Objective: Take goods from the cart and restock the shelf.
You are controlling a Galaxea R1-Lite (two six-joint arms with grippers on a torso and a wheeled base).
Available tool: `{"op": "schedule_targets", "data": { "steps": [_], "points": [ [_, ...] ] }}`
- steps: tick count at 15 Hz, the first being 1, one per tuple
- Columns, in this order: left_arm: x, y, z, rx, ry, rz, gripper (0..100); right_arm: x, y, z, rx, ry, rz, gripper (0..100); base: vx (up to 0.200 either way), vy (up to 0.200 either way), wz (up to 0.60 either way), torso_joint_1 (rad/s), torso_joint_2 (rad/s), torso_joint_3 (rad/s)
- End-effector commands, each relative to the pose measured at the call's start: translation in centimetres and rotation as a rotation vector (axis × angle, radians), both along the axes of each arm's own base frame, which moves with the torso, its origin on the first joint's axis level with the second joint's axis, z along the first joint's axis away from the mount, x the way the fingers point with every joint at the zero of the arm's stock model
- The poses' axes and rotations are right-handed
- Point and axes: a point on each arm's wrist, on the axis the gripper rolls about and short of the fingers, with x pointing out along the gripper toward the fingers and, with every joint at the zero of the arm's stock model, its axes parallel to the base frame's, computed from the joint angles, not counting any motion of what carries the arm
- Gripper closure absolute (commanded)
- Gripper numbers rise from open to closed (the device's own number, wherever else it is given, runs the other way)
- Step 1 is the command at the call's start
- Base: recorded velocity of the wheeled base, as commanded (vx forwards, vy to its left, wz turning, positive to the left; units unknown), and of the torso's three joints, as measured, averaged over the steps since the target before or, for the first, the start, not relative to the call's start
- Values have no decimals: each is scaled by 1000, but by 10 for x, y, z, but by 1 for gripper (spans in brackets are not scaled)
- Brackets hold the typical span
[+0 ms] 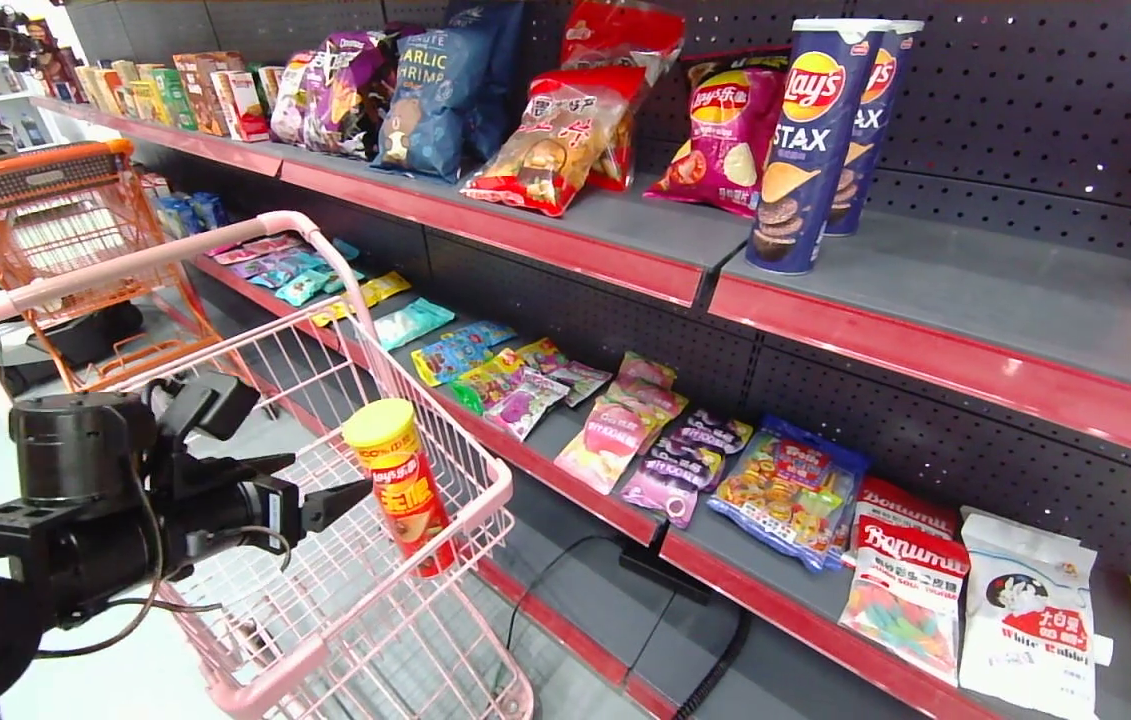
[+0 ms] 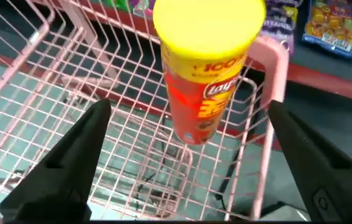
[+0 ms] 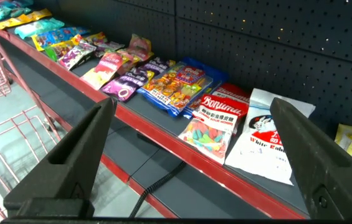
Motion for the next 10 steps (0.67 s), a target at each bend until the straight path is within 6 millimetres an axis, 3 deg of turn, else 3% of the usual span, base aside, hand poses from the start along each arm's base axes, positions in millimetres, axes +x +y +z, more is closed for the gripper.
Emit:
{"op": "schedule_targets", "data": {
  "steps": [1,6,10],
  "points": [
    [11,-2,-26,9,90,-6,0,0,0,0,0,1,0,0,0,0,0,0,0,0],
    [34,-10,-49,15,29,-37,0,0,0,0,-2,1,0,0,0,0,0,0,0,0],
    [54,-28,-57,15,-3,-82,0,0,0,0,-3,1,0,0,0,0,0,0,0,0]
  ]
}}
